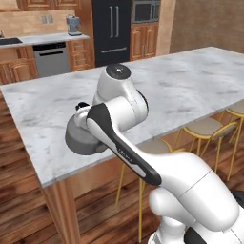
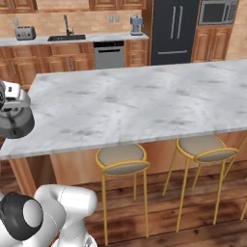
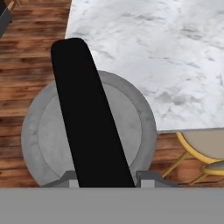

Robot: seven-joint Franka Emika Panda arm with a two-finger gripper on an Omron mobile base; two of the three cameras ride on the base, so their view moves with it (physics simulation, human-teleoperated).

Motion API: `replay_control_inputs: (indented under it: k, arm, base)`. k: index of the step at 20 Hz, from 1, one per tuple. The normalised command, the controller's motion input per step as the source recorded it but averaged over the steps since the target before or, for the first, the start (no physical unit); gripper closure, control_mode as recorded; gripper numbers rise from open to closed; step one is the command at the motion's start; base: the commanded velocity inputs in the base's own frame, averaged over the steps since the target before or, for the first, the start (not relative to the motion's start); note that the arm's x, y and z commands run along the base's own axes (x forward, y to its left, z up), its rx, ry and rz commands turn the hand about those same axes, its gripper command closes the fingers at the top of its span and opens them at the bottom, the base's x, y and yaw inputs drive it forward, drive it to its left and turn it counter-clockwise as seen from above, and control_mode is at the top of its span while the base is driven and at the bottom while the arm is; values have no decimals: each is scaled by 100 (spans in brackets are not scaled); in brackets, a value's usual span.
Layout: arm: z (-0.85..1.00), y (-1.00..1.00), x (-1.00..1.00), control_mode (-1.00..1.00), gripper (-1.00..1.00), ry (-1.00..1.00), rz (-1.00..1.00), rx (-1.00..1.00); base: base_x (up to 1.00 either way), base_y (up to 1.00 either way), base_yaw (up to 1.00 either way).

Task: The kettle is done boiling. Turn off the stove, then wait for 300 timesteps before moving the kettle to the dining table.

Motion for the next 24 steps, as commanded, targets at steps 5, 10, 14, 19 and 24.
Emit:
replay_control_inputs:
  k: [5,10,14,19,24]
  arm:
    - [0,0,0,100,100,0,0,0]
    - [0,0,0,100,100,0,0,0]
    - [0,-5,8,-100,100,0,0,0]
    - [0,-24,19,-100,100,0,0,2]
    - [0,-28,18,-100,100,0,0,3]
  base:
    - [29,-16,17]
    - [3,0,0]
    - [6,0,0]
    - [0,0,0]
    - [0,0,0]
